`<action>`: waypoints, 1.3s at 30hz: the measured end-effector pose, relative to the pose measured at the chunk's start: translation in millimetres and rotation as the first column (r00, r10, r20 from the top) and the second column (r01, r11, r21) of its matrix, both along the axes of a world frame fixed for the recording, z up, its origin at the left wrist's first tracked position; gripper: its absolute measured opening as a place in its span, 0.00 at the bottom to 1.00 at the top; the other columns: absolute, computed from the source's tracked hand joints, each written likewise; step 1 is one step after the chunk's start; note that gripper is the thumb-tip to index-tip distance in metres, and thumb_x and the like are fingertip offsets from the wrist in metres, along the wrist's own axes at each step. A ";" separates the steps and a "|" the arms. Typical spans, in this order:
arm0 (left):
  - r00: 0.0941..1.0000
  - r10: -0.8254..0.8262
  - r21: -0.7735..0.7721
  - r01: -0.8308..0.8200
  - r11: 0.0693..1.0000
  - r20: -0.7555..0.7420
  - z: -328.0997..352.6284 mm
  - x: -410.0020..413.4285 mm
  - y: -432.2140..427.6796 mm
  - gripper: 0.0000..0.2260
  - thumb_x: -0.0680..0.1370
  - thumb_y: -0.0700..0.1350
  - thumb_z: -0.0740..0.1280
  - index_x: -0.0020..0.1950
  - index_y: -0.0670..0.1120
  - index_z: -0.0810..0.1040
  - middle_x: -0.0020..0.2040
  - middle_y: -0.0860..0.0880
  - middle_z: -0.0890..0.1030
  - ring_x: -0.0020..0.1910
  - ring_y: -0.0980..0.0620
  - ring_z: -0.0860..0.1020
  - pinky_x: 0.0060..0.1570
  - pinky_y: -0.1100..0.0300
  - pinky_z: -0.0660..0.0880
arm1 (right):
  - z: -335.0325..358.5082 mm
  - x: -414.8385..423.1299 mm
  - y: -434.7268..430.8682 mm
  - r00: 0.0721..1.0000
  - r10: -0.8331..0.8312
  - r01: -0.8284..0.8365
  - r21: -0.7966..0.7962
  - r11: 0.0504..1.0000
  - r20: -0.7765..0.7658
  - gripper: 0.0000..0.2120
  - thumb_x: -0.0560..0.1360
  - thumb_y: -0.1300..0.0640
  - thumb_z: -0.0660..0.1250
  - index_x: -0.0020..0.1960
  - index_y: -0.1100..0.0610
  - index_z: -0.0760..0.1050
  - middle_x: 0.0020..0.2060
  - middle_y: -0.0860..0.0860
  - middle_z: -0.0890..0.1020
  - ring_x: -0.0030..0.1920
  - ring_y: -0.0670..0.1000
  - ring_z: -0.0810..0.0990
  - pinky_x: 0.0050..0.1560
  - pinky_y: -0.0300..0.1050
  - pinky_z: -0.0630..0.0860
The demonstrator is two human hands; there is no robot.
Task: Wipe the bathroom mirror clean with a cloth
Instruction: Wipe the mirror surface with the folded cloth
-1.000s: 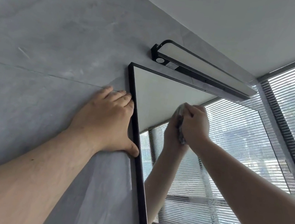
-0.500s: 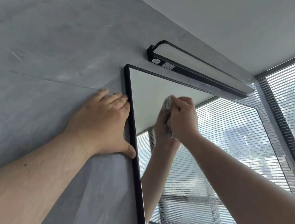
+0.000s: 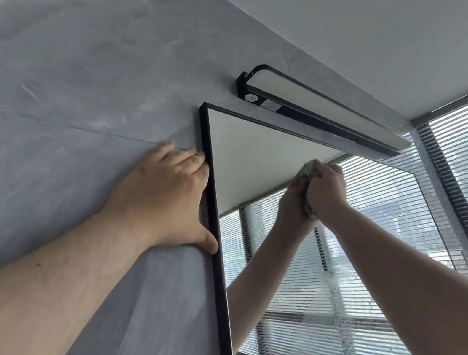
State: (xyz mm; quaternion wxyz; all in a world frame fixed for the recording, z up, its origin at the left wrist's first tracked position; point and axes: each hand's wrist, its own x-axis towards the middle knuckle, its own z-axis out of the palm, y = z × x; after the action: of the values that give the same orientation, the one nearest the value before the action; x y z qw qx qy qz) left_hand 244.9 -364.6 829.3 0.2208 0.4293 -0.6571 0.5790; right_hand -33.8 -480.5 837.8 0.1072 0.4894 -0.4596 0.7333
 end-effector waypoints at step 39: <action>1.000 0.003 -0.041 -0.002 0.999 0.029 1.9 0.7 -4.4 0.66 0.48 0.82 0.45 0.79 0.46 0.60 0.80 0.50 0.58 0.79 0.53 0.54 0.77 0.53 0.45 | 52.2 -15.8 -7.5 0.996 -0.059 0.044 -0.220 0.975 -0.064 0.17 0.78 0.63 0.59 0.37 0.51 0.81 0.42 0.47 0.81 0.47 0.52 0.80 0.42 0.43 0.70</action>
State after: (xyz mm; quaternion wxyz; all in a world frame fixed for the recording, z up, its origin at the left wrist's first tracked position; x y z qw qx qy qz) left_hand 245.6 -369.0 831.2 0.2192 0.4171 -0.6476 0.5988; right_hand -49.7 -487.9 890.0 0.1952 0.4882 -0.3847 0.7586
